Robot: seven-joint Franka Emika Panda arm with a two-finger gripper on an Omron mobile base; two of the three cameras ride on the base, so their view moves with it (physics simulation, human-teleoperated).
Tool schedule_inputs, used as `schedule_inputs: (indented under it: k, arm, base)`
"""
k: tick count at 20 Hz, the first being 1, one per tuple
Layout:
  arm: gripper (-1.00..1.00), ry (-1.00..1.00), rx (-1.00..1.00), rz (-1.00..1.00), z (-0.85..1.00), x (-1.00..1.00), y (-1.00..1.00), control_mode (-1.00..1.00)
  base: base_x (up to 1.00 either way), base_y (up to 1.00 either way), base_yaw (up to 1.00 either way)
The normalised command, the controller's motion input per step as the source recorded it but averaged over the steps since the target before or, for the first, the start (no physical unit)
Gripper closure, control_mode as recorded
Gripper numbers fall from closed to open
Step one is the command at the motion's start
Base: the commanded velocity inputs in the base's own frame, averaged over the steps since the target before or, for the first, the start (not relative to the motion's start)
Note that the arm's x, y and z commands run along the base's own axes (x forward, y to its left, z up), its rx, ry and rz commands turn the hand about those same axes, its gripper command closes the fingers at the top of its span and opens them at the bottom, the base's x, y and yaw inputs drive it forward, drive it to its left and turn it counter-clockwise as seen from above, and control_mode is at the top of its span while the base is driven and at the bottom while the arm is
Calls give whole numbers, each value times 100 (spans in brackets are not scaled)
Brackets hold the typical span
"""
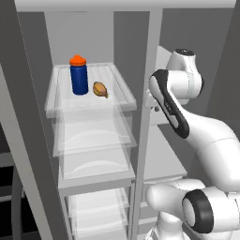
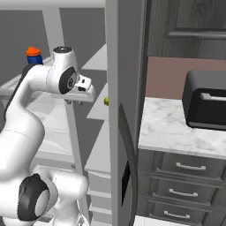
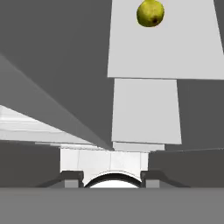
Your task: There's a chicken drumstick in the fridge that needs to be moved to the freezer for freezing. Pick up the chicken drumstick from the fridge, place it on any shelf in the freezer, and close the fridge and freezer doors when done.
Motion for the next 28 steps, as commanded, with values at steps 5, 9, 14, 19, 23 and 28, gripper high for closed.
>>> schedule_inputs:
  k: [5,9,14,19,23,28]
  arm:
    - [-100,-17,0,4,1,-53,7,-100]
    - [-100,-22,0,12,33,-52,21,-100]
    - [-100,-16,0,12,46,-26,37,-100]
    - [-100,-13,0,9,26,-1,61,-100]
    - [-100,-13,0,7,17,0,61,-100]
    - [-100,-18,0,8,20,0,61,-100]
  base:
    - [0,0,0]
    - [0,0,0]
    - [0,0,0]
    - [0,0,0]
    - [0,0,0]
    - [0,0,0]
